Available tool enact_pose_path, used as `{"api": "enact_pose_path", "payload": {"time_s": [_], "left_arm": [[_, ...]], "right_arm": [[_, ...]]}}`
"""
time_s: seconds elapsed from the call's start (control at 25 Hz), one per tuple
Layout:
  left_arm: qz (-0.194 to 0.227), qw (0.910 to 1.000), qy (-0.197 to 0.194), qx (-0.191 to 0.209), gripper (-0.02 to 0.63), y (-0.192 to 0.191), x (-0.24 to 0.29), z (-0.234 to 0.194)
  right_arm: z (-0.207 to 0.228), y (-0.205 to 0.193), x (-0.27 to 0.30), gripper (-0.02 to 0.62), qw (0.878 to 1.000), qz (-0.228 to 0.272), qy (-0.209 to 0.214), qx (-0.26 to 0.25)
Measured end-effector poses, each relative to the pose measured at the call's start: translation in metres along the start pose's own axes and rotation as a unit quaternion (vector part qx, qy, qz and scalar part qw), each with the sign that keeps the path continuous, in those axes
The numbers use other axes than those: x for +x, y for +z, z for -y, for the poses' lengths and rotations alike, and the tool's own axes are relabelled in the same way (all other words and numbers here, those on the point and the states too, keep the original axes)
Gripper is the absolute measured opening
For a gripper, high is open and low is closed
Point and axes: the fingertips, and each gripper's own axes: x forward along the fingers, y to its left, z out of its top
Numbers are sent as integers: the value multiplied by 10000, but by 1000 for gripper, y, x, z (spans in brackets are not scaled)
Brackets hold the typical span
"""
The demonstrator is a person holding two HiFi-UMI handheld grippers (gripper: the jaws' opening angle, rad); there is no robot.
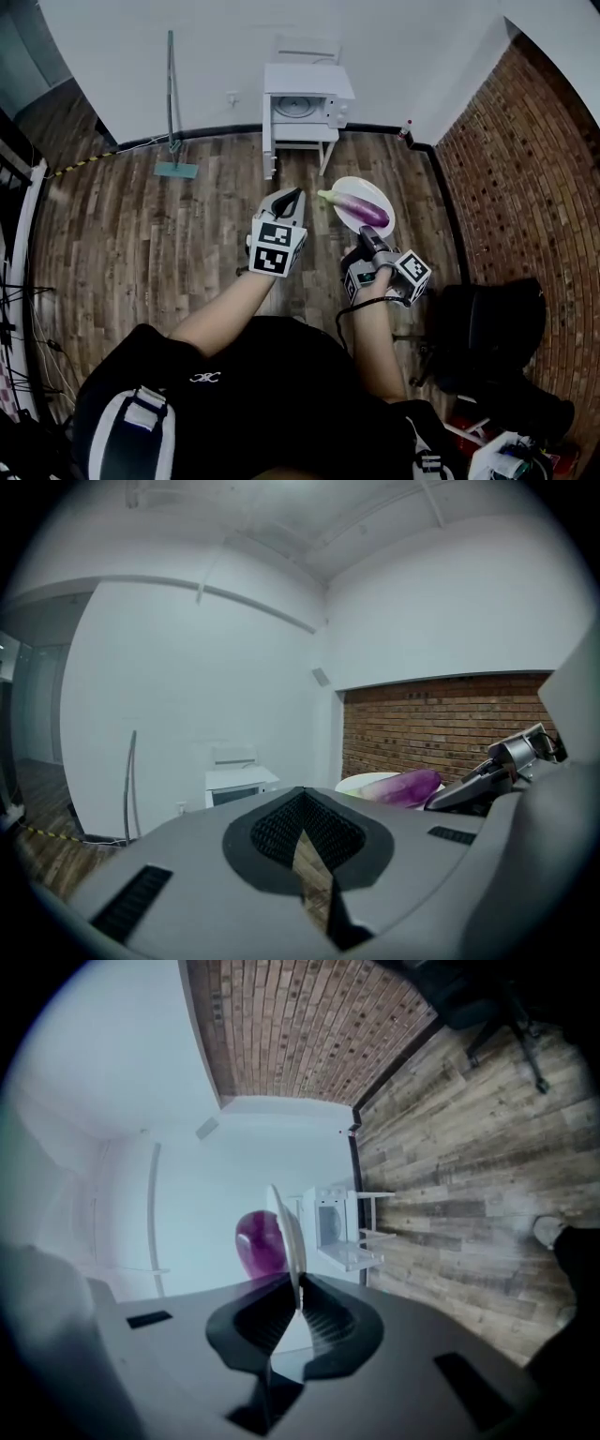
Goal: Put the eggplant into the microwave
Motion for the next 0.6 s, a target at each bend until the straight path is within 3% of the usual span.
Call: {"api": "enact_pose_path", "payload": {"time_s": [0.32,0.6], "left_arm": [[6,9996,250,-100,-3,8,53,12],[-136,9993,271,-208,-2,0,90,5]], "right_arm": [[-3,53,34,31,9997,-226,-44,-97],[1,68,67,31,9988,-448,-182,16]]}}
